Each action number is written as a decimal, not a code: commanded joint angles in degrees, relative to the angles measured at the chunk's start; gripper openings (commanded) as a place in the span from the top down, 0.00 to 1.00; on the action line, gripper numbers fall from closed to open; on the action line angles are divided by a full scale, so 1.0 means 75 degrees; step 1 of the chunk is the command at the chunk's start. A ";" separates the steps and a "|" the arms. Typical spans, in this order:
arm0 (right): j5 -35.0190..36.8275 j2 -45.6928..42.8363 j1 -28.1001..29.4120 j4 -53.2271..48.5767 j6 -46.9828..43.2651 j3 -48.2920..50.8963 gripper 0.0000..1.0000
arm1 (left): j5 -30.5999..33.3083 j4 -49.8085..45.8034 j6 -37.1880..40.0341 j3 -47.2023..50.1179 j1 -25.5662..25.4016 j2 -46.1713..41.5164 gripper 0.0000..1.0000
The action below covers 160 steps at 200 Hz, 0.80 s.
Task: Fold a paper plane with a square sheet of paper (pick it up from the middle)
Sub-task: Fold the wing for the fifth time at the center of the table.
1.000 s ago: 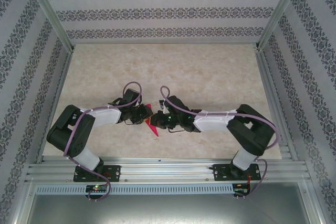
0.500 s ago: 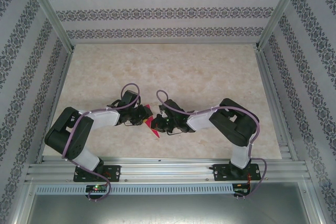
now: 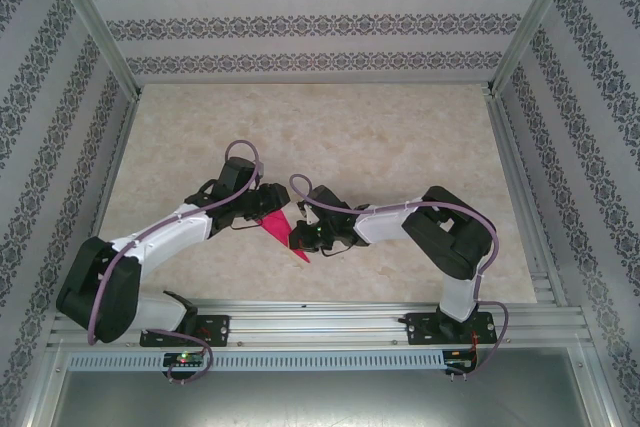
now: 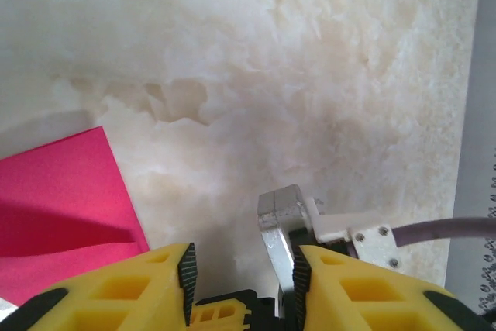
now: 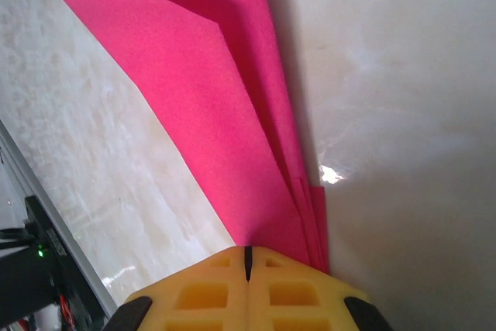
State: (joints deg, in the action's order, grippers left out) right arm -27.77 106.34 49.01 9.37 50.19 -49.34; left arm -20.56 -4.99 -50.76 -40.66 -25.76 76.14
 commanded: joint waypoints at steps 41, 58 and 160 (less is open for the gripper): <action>-0.0057 0.0397 -0.0242 -0.1919 -0.0773 0.0070 1.00 | -0.0133 0.1089 0.0121 0.1080 0.0079 0.0156 0.64; -0.0041 0.0473 -0.0254 -0.1938 -0.0769 0.0030 1.00 | -0.0108 0.1349 0.0185 0.1136 0.0082 0.0411 0.65; 0.0600 0.0575 -0.0119 -0.3271 -0.1385 -0.0311 1.00 | 0.0256 0.1656 0.0664 0.1148 0.0667 0.1730 0.69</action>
State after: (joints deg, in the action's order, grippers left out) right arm -30.55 107.22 47.51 -0.54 43.27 -53.58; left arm -21.30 6.52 -48.21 -32.38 -23.66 87.02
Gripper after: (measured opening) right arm 0.054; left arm 0.309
